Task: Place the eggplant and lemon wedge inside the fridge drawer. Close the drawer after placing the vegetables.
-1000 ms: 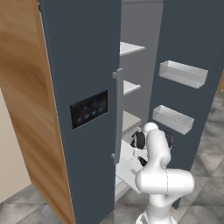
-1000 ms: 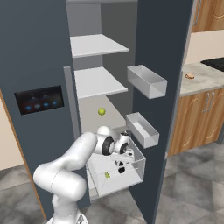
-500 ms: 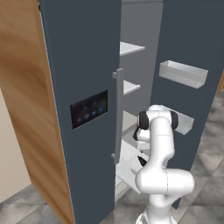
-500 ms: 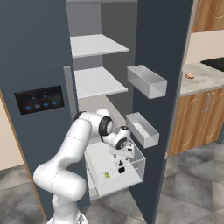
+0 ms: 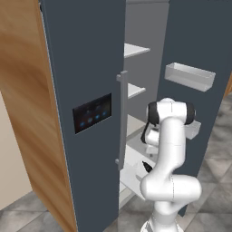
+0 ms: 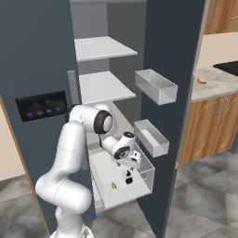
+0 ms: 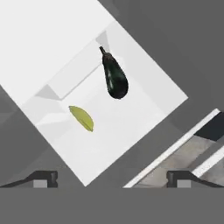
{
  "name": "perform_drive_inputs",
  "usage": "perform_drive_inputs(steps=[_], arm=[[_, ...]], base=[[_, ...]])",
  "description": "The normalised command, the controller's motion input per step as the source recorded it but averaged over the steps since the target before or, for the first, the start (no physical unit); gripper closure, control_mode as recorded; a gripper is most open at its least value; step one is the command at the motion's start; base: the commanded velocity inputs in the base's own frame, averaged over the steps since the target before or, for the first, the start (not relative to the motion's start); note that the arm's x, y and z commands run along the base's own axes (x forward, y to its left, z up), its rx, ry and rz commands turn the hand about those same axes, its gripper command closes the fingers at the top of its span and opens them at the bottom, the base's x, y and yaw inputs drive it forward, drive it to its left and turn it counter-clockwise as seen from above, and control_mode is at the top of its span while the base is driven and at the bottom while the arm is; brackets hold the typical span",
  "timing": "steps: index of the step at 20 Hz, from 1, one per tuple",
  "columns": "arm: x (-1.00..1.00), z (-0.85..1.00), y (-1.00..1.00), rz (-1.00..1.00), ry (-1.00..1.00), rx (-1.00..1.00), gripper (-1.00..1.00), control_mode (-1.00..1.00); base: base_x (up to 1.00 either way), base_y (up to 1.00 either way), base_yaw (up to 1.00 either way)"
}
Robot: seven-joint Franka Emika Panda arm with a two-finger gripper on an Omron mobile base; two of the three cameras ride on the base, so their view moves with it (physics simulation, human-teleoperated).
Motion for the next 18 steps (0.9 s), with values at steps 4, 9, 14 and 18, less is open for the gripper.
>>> perform_drive_inputs(steps=[4,9,14,18], arm=[[-0.60,0.63,-0.11,-0.13,0.00,0.01,-1.00,-1.00],[-0.83,0.17,-0.43,-0.10,0.00,0.05,-1.00,-1.00],[-0.77,-0.25,-0.79,-0.04,-0.01,0.13,-1.00,-1.00],[-0.36,-0.86,-0.15,-0.04,-0.05,0.09,-1.00,-1.00]], base=[[0.00,0.00,0.00],[0.00,0.00,0.00],[0.00,0.00,0.00],[0.00,0.00,0.00]])
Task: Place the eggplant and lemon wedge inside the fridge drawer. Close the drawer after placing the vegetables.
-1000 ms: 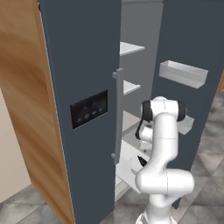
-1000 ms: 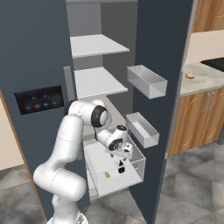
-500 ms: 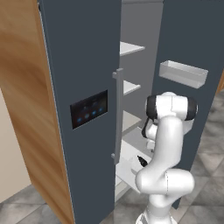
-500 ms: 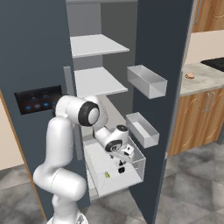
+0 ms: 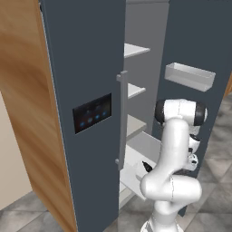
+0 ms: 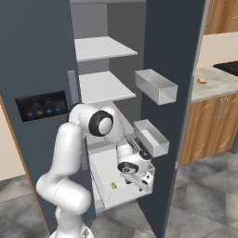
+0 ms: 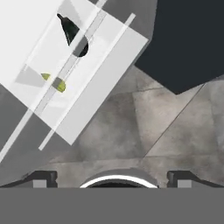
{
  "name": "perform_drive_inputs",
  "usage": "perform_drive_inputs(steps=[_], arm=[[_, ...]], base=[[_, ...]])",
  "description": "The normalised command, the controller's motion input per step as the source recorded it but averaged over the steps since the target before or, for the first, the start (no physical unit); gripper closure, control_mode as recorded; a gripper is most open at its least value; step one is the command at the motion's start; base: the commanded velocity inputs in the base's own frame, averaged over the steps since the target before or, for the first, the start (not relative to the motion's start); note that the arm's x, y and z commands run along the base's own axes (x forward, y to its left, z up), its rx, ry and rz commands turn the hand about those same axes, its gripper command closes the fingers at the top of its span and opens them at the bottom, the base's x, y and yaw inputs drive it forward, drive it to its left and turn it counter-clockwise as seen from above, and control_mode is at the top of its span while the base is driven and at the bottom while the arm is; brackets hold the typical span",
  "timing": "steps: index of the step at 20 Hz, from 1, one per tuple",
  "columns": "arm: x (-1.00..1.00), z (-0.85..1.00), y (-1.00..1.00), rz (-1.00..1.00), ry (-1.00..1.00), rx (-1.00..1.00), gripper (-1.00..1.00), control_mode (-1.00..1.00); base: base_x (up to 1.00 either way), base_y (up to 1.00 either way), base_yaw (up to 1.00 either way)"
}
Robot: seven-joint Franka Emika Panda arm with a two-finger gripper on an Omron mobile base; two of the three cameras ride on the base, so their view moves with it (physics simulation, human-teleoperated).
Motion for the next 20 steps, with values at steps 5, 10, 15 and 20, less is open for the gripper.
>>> perform_drive_inputs(steps=[5,10,15,20], arm=[[-0.04,-0.95,0.00,-0.02,-0.05,0.12,-1.00,-1.00],[0.12,-0.71,0.04,-0.02,-0.01,0.10,-1.00,-1.00],[0.46,-0.17,0.35,-0.06,0.00,0.11,-1.00,-1.00],[0.45,0.00,0.41,-0.10,0.00,0.10,-1.00,-1.00]], base=[[0.00,0.00,0.00],[0.00,0.00,0.00],[0.00,0.00,0.00],[0.00,0.00,0.00]])
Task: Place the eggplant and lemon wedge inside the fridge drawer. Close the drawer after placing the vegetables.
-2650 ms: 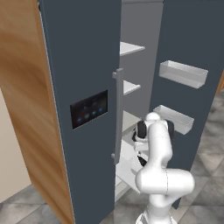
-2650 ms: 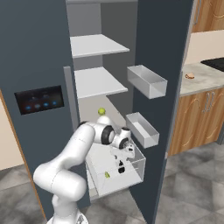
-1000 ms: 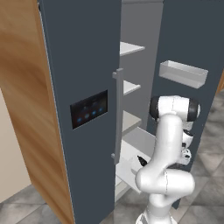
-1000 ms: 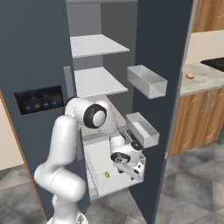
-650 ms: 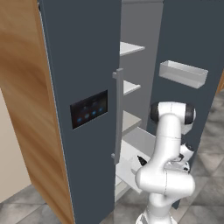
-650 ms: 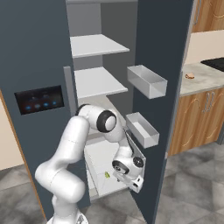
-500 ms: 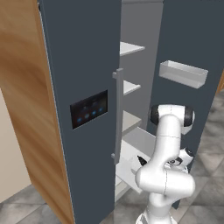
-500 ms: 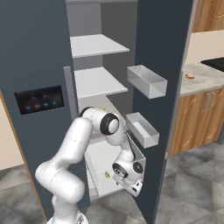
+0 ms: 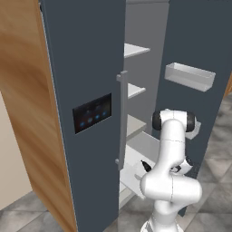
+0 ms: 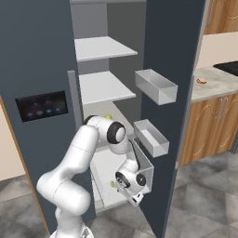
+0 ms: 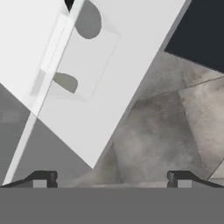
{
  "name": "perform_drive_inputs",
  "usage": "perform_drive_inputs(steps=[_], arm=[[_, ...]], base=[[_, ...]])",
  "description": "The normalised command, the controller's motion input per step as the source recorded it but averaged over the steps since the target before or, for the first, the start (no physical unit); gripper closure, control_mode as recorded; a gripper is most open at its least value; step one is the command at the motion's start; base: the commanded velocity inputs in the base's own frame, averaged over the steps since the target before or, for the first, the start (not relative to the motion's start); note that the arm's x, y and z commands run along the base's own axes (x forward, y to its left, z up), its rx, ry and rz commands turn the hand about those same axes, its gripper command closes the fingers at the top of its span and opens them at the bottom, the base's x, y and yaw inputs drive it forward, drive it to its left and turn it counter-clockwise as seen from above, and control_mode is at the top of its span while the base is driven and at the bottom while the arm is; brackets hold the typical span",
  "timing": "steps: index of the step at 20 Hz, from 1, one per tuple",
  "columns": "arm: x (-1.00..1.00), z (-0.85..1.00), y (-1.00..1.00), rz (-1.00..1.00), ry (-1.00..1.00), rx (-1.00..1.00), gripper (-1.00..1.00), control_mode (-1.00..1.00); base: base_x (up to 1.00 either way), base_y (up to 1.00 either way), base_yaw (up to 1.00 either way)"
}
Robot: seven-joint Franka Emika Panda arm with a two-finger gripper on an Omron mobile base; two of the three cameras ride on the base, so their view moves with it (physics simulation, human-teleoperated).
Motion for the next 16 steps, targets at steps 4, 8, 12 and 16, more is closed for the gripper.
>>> perform_drive_inputs(steps=[4,8,12,16], arm=[[0.47,-0.02,0.07,-0.06,0.00,0.14,-1.00,-1.00],[0.61,-0.01,0.24,-0.05,-0.01,0.18,-1.00,-1.00],[0.61,0.00,0.57,-0.06,-0.01,0.15,-1.00,-1.00],[0.66,0.00,0.38,-0.03,-0.02,0.16,-1.00,-1.00]], base=[[0.00,0.00,0.00],[0.00,0.00,0.00],[0.00,0.00,0.00],[0.00,0.00,0.00]])
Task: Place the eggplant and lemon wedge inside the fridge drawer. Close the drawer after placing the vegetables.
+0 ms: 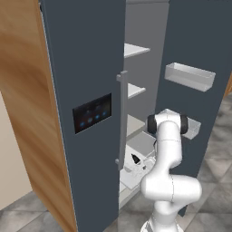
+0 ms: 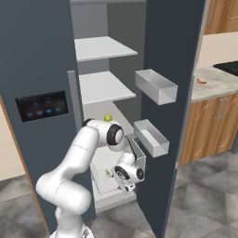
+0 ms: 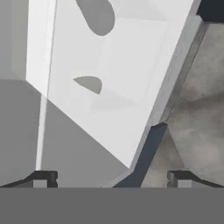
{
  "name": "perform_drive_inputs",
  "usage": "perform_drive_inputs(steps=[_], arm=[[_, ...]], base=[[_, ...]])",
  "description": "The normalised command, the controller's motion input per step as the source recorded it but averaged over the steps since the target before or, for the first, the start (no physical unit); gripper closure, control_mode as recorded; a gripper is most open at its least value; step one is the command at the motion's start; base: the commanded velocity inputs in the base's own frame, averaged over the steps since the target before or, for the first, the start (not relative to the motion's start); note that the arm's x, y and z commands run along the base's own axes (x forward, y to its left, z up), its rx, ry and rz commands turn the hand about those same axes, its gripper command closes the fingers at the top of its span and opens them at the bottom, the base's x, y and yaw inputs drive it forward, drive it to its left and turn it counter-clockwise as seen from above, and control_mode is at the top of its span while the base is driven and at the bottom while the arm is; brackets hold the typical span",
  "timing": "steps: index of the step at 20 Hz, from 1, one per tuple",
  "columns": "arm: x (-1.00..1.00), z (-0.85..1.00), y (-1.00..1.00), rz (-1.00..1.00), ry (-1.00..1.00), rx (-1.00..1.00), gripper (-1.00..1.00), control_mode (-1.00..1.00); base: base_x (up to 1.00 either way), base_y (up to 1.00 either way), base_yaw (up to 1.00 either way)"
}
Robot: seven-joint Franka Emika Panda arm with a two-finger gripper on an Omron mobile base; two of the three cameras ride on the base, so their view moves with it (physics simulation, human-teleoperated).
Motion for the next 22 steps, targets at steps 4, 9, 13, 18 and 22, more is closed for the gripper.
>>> perform_drive_inputs(steps=[4,9,13,18,22], arm=[[0.86,0.00,0.05,0.00,0.00,0.16,-1.00,-1.00],[0.82,0.00,0.15,-0.01,0.00,0.12,-1.00,-1.00],[0.72,-0.01,0.26,-0.04,0.00,0.10,-1.00,-1.00],[0.68,-0.07,0.37,-0.05,0.00,0.07,-1.00,-1.00],[0.55,-0.14,0.62,-0.08,0.00,0.03,-1.00,-1.00]], base=[[0.00,0.00,0.00],[0.00,0.00,0.00],[0.00,0.00,0.00],[0.00,0.00,0.00],[0.00,0.00,0.00]])
